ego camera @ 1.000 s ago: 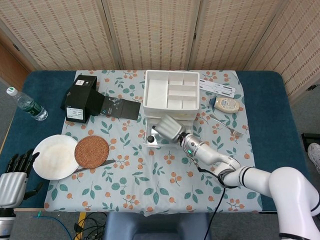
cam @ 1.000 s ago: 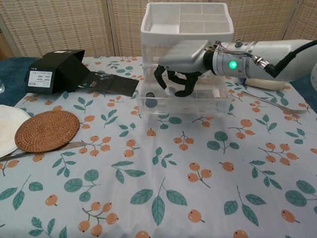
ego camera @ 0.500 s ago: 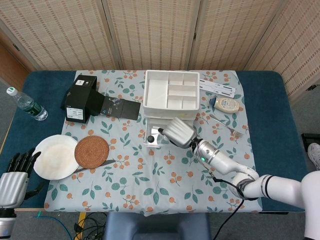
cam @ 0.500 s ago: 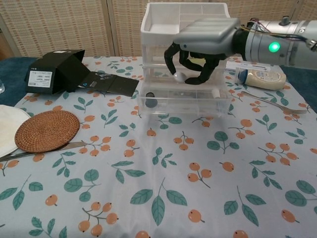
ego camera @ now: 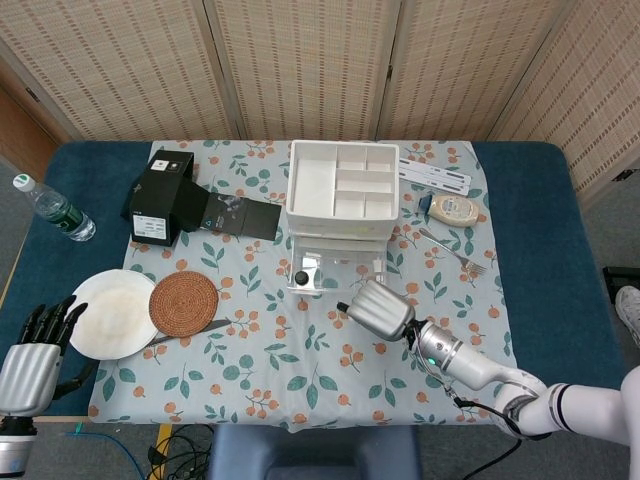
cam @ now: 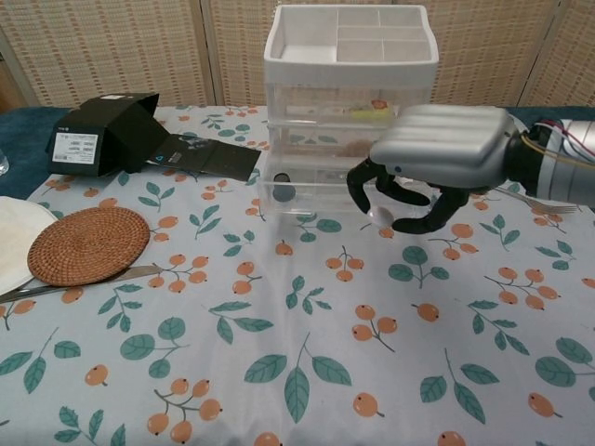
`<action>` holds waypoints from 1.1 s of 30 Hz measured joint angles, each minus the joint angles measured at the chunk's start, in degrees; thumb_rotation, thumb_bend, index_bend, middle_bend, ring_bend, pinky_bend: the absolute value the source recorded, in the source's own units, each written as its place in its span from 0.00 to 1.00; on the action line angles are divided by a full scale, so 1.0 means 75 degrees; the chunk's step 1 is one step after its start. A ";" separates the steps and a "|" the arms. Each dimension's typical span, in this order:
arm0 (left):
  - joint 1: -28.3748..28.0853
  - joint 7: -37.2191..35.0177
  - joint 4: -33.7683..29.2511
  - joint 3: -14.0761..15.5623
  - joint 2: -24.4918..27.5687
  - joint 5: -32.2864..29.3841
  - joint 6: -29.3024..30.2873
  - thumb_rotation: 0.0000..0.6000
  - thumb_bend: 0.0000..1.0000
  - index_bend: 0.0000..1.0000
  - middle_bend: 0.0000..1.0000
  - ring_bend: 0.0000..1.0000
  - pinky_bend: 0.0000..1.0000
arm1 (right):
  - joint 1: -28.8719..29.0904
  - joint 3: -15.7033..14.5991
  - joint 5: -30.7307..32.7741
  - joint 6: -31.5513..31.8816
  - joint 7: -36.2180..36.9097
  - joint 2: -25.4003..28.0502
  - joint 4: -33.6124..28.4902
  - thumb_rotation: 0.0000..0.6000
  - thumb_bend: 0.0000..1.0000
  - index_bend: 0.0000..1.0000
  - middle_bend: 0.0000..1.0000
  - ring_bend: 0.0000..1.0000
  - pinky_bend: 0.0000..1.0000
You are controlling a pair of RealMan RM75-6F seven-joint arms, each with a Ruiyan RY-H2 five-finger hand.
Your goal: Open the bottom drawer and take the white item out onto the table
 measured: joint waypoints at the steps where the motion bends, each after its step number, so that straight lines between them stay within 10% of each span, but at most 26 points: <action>1: 0.0004 -0.0006 0.0005 0.0002 0.0001 0.0002 0.0005 1.00 0.25 0.10 0.07 0.10 0.06 | -0.0027 -0.0023 -0.0035 0.0003 0.0001 -0.0034 0.0033 1.00 0.42 0.49 0.79 0.97 1.00; 18: 0.0035 -0.0081 0.0107 0.0028 -0.0056 -0.0020 0.0001 1.00 0.25 0.10 0.07 0.10 0.06 | -0.0194 -0.0360 -0.0644 -0.0271 -0.0242 -0.0691 0.0754 1.00 0.42 0.48 0.79 0.97 1.00; 33: 0.0082 -0.0110 0.0114 0.0048 -0.0053 -0.0003 0.0056 1.00 0.25 0.10 0.07 0.10 0.06 | -0.0344 -0.0271 -0.0537 -0.0382 -0.0471 -0.0760 0.0731 1.00 0.42 0.20 0.79 0.97 1.00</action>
